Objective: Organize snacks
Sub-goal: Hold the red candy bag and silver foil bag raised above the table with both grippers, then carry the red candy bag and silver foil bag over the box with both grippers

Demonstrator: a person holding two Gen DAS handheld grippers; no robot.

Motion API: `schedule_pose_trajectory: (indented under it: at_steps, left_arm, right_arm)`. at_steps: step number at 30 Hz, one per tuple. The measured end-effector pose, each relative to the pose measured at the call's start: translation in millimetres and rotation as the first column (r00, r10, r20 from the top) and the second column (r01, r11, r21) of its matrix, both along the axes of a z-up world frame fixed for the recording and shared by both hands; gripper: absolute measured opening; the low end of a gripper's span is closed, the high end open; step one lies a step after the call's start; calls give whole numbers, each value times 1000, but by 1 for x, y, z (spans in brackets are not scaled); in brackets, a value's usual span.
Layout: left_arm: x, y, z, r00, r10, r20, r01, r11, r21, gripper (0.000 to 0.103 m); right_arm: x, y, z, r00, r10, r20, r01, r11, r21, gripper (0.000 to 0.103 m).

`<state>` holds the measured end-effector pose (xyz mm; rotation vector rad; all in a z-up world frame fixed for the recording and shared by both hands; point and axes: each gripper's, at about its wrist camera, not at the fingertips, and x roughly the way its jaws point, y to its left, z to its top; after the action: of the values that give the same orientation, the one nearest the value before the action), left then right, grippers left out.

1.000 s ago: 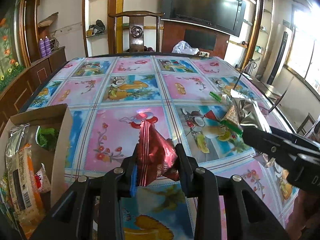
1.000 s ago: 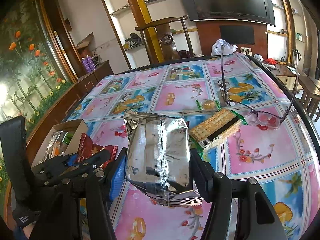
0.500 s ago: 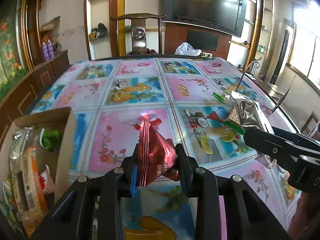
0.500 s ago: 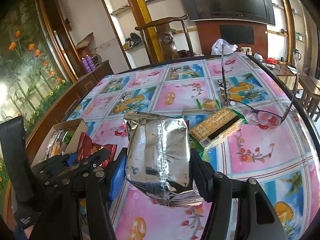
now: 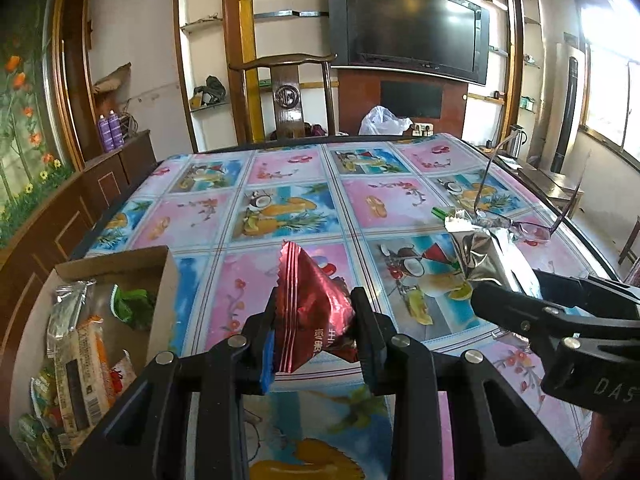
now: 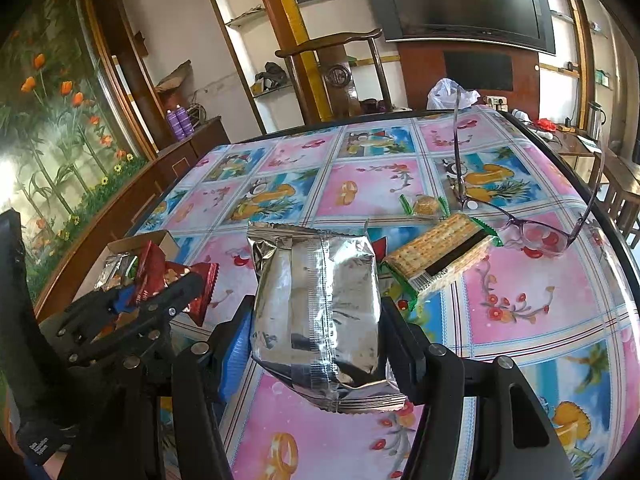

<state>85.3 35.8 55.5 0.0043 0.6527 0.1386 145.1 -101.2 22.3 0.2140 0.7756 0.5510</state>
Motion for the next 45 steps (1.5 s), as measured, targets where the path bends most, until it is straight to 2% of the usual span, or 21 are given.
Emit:
schedule_pose_trajectory:
  at_steps: [14, 28, 38, 45]
  left_arm:
    - [-4, 0, 7, 999, 9, 34, -10, 1000, 20, 31]
    - [-11, 4, 20, 998, 11, 68, -11, 1000, 0, 31]
    - [-26, 32, 42, 993, 39, 109, -30, 997, -75, 31]
    - [-39, 80, 56, 984, 126, 124, -107, 984, -145, 31]
  right_arm:
    - [0, 1, -1, 1000, -2, 1, 2, 1000, 2, 64]
    - [0, 5, -8, 1000, -4, -8, 3, 1000, -7, 64]
    - [-9, 20, -3, 1000, 2, -23, -1, 999, 40, 64]
    - [-38, 58, 12, 997, 63, 39, -66, 996, 59, 64]
